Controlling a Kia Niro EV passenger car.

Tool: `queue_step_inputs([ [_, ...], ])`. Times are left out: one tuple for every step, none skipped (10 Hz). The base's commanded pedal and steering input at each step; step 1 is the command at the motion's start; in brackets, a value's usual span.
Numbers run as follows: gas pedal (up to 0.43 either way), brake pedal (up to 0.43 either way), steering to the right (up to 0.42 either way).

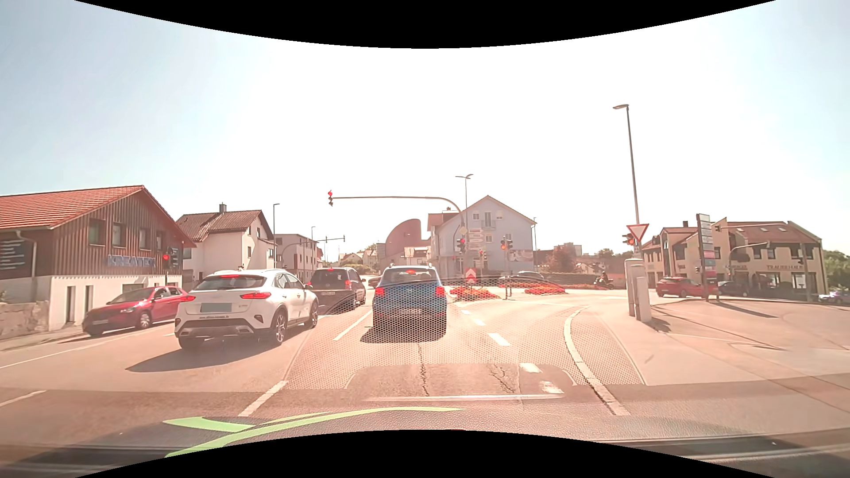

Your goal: Follow the waypoints while adhering to traffic rules and regulations

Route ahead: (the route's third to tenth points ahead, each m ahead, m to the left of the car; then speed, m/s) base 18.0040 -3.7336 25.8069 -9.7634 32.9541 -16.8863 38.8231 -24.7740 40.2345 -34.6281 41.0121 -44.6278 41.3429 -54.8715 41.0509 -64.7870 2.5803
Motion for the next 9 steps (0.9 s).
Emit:
queue_step_inputs([
  [0.039, 0.0, 0.108],
  [0.0, 0.0, 0.118],
  [0.0, 0.0, 0.129],
  [0.0, 0.0, 0.14],
  [0.0, 0.0, 0.143],
  [0.0, 0.037, 0.143],
  [0.0, 0.098, 0.143],
  [0.0, 0.116, 0.142],
  [0.0, 0.122, 0.141],
])
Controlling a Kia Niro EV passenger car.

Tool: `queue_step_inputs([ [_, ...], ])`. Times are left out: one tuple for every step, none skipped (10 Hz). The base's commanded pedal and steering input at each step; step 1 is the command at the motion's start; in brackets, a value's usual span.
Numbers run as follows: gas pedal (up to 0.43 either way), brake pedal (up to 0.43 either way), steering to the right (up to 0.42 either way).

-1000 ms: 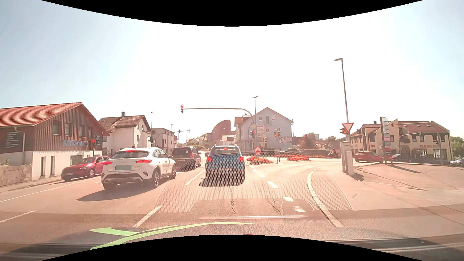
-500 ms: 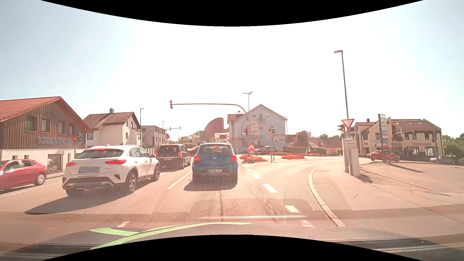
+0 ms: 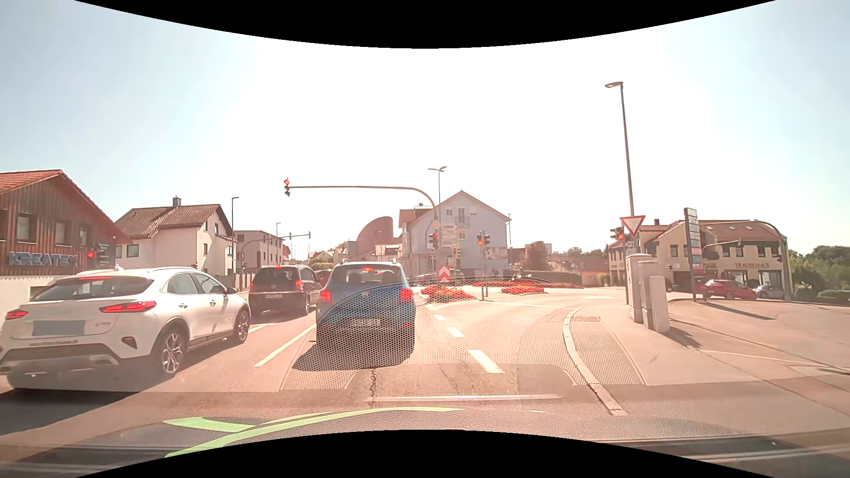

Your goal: Follow the waypoints while adhering to traffic rules and regulations

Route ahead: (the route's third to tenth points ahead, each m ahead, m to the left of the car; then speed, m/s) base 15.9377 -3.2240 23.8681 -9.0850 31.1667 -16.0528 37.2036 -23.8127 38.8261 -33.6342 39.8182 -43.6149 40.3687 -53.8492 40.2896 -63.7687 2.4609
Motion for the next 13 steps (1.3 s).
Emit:
queue_step_inputs([
  [0.0, 0.146, 0.137],
  [0.0, 0.171, 0.132],
  [0.0, 0.189, 0.126],
  [0.0, 0.195, 0.122],
  [0.0, 0.201, 0.117],
  [0.0, 0.207, 0.113],
  [0.0, 0.207, 0.108],
  [0.0, 0.213, 0.102],
  [0.0, 0.213, 0.096],
  [0.0, 0.22, 0.095],
  [0.0, 0.226, 0.095],
  [0.0, 0.226, 0.094],
  [0.0, 0.226, 0.094],
])
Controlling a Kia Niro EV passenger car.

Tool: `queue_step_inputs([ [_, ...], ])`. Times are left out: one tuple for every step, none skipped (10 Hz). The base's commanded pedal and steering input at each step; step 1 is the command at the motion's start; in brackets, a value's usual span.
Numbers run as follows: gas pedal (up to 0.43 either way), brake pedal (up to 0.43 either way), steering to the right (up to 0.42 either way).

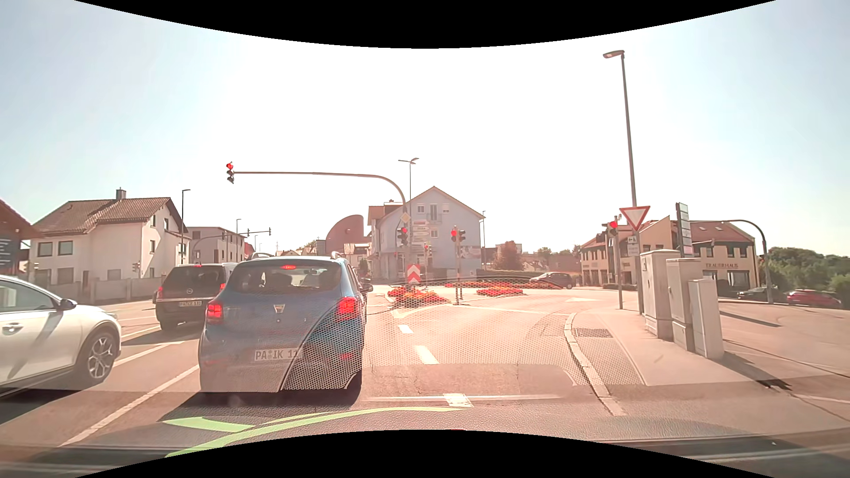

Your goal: Follow the waypoints while adhering to traffic rules and regulations

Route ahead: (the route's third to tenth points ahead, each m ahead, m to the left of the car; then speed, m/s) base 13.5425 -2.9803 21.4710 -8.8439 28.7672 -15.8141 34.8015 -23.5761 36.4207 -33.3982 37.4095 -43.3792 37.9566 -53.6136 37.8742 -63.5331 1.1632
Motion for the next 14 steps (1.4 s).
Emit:
queue_step_inputs([
  [0.0, 0.226, 0.087],
  [0.0, 0.226, 0.082],
  [0.0, 0.226, 0.081],
  [0.0, 0.226, 0.081],
  [0.0, 0.226, 0.08],
  [0.0, 0.226, 0.079],
  [0.0, 0.226, 0.079],
  [0.0, 0.226, 0.076],
  [0.0, 0.226, 0.074],
  [0.0, 0.226, 0.073],
  [0.0, 0.226, 0.073],
  [0.0, 0.226, 0.073],
  [0.0, 0.226, 0.073],
  [0.0, 0.238, 0.073],
])
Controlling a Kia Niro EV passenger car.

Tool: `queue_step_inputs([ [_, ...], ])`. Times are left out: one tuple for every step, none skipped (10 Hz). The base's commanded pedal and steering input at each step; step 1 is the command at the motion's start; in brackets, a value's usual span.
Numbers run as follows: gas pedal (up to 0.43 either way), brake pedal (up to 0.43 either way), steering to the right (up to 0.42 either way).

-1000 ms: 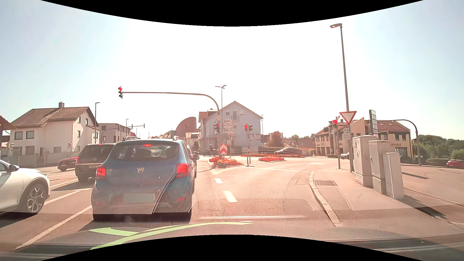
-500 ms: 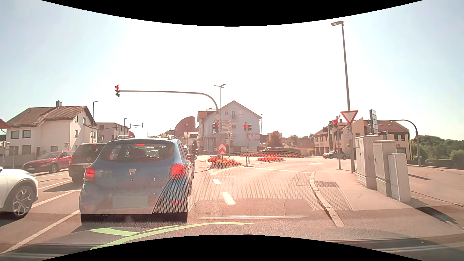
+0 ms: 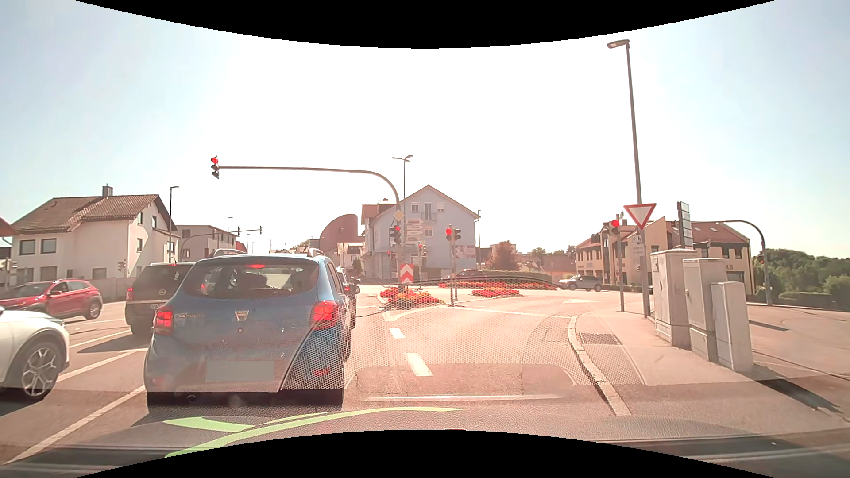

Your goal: Follow the waypoints while adhering to traffic rules and regulations

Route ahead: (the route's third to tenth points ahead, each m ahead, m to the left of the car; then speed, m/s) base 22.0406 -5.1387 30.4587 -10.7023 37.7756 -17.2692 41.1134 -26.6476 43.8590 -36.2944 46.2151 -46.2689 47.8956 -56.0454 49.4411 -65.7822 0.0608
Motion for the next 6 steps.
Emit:
queue_step_inputs([
  [0.0, 0.25, 0.073],
  [0.0, 0.25, 0.073],
  [0.0, 0.25, 0.073],
  [0.0, 0.25, 0.073],
  [0.0, 0.256, 0.073],
  [0.0, 0.256, 0.073],
])
